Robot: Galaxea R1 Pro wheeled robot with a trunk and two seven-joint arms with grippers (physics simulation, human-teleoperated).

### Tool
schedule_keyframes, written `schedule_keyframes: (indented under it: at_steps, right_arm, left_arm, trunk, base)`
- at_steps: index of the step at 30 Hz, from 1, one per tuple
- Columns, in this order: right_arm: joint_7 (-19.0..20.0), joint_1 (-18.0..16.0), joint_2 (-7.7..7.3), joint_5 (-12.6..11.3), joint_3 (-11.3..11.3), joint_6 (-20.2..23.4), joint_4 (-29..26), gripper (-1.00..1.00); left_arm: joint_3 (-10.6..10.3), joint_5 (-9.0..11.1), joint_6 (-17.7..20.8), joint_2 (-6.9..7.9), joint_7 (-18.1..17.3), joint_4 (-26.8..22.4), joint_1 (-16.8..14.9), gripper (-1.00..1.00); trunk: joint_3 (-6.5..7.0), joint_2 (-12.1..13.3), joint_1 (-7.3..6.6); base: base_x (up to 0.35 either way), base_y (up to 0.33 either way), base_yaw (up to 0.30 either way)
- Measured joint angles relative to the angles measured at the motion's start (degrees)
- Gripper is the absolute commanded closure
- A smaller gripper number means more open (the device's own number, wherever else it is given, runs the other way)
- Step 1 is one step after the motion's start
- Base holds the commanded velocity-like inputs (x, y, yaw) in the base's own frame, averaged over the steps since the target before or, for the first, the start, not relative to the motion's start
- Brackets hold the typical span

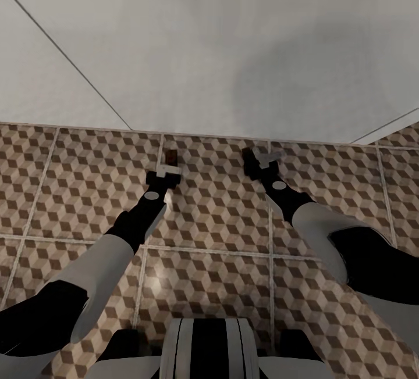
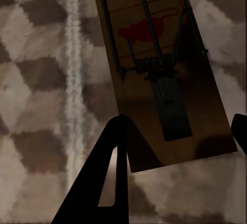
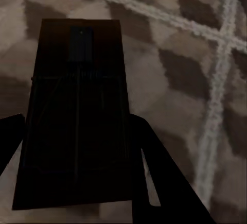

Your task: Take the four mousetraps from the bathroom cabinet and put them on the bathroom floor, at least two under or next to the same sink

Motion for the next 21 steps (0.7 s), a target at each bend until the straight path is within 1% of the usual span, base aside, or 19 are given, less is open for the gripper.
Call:
schedule_keyframes:
  at_steps: [1,5,21]
  right_arm:
    - [0.0,0.0,0.41,0.0,0.0,0.5,0.0,1.0]
    - [0.0,0.0,0.65,0.0,0.0,0.8,0.2,1.0]
    - [0.0,0.0,0.62,0.0,0.0,0.8,0.4,1.0]
  left_arm:
    - [0.0,0.0,0.1,0.05,0.0,-0.6,0.0,1.0]
    - [0.0,0.0,0.1,0.09,0.0,-1.0,0.0,1.0]
    - [0.0,0.1,0.5,0.02,0.0,-0.1,0.0,1.0]
  trunk:
    - [0.0,0.0,0.0]
    - [0.0,0.0,0.0]
    - [0.0,0.0,0.0]
  base:
    - [0.0,0.0,0.0]
    - [0.0,0.0,0.0]
    - [0.0,0.0,0.0]
